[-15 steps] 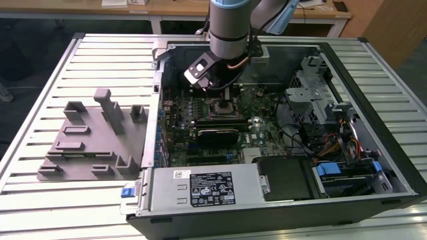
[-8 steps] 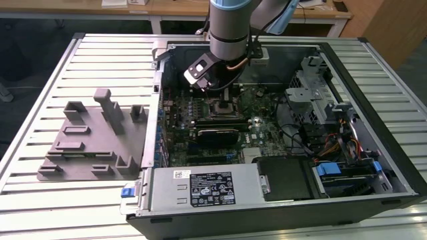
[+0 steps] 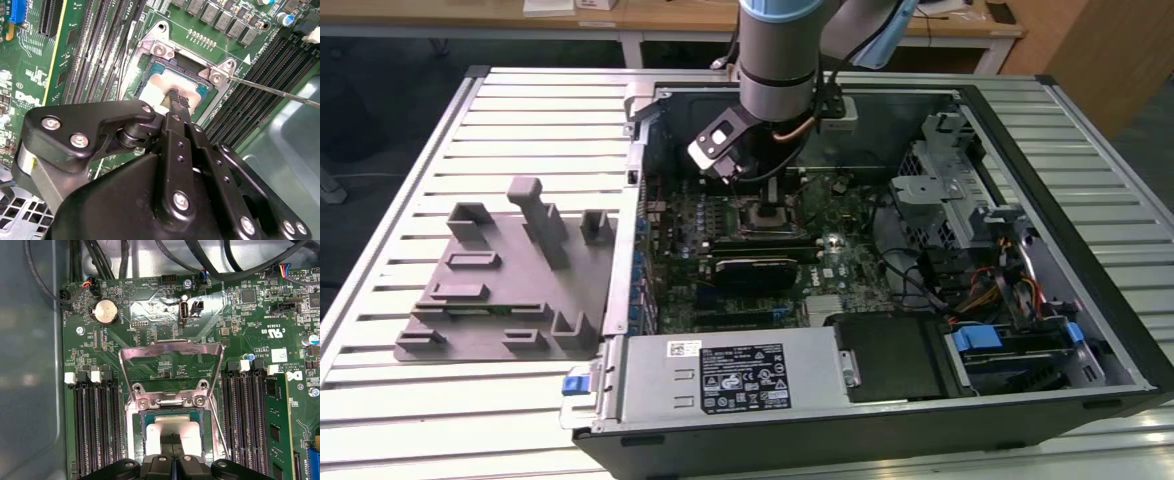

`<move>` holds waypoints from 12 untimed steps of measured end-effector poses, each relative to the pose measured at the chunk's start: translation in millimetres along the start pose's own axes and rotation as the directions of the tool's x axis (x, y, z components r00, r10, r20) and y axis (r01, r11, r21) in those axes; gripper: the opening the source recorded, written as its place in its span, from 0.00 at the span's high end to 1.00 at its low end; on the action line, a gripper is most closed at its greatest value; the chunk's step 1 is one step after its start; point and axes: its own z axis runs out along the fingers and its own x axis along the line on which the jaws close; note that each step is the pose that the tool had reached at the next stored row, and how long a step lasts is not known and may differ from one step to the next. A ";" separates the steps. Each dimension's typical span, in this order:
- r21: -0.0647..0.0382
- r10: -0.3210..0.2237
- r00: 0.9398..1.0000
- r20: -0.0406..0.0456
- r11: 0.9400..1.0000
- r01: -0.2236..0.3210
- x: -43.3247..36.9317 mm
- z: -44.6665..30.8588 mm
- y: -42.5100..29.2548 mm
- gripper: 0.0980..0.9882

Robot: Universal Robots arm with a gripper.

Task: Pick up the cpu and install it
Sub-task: 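Place the cpu into insertion slot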

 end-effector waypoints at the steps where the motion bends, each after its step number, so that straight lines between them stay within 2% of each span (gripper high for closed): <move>1: 0.000 0.000 1.000 0.000 1.000 0.000 0.0 0.3 0.0 0.99; 12: -0.002 0.000 1.000 -0.003 1.000 0.000 0.4 -0.9 0.3 0.99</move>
